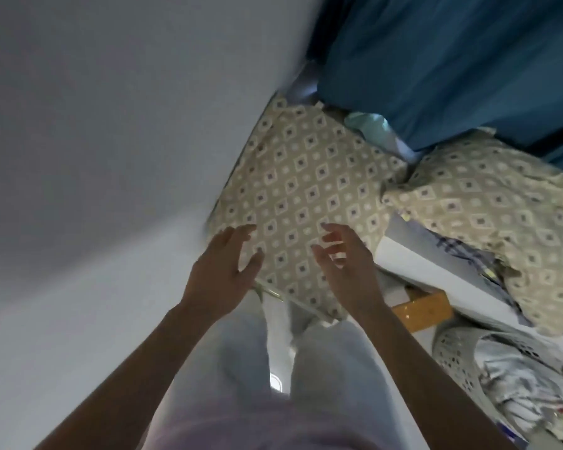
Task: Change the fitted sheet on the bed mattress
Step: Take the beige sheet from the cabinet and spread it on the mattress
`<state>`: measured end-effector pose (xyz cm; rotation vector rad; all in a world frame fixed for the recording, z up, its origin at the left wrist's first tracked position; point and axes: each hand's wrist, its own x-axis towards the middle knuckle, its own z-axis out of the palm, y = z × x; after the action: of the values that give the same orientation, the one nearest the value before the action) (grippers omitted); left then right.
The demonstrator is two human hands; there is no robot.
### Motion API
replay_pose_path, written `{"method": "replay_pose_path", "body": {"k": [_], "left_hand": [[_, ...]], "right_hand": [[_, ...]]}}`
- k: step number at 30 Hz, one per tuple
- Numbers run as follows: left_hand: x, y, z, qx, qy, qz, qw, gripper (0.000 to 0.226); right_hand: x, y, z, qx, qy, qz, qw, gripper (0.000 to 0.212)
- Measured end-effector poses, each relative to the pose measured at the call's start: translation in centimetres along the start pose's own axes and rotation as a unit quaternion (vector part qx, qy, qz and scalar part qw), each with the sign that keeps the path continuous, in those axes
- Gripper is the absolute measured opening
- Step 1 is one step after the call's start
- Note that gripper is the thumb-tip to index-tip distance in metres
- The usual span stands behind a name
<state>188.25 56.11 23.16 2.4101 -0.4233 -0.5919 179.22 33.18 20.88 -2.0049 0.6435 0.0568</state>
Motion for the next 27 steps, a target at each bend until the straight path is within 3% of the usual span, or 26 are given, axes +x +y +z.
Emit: {"method": "replay_pose_path", "body": {"k": [6,11,16,20,23,27], "left_hand": [[11.6,-0.1,3.2,0.03,-0.082,0.076,0.993,0.059],[20.7,-1.3,12.5,0.065,-0.116,0.117,0.984,0.063],[28.2,-2.9,22.1,0.123,-0.139,0.141,0.972,0.064],[30.9,-3.4,27.5,0.153,-0.171,0.13,0.965,0.069],[31.1,-3.3,29.3,0.179,-0.188,0.1,0.961,0.07],[31.6,-2.1,29.5,0.202,-0.169,0.096,0.96,0.071]], "right_hand": [[6.6,3.9,1.2,0.028,0.092,0.065,0.993,0.041],[12.9,13.2,2.0,0.021,0.141,0.118,0.983,0.044],[19.0,23.9,2.1,-0.059,0.176,0.168,0.968,0.058],[22.0,29.9,1.3,-0.065,0.175,0.255,0.949,0.077],[23.0,31.8,1.0,-0.036,0.148,0.259,0.954,0.083],[23.9,32.0,0.6,0.038,0.194,0.298,0.934,0.094]]}}
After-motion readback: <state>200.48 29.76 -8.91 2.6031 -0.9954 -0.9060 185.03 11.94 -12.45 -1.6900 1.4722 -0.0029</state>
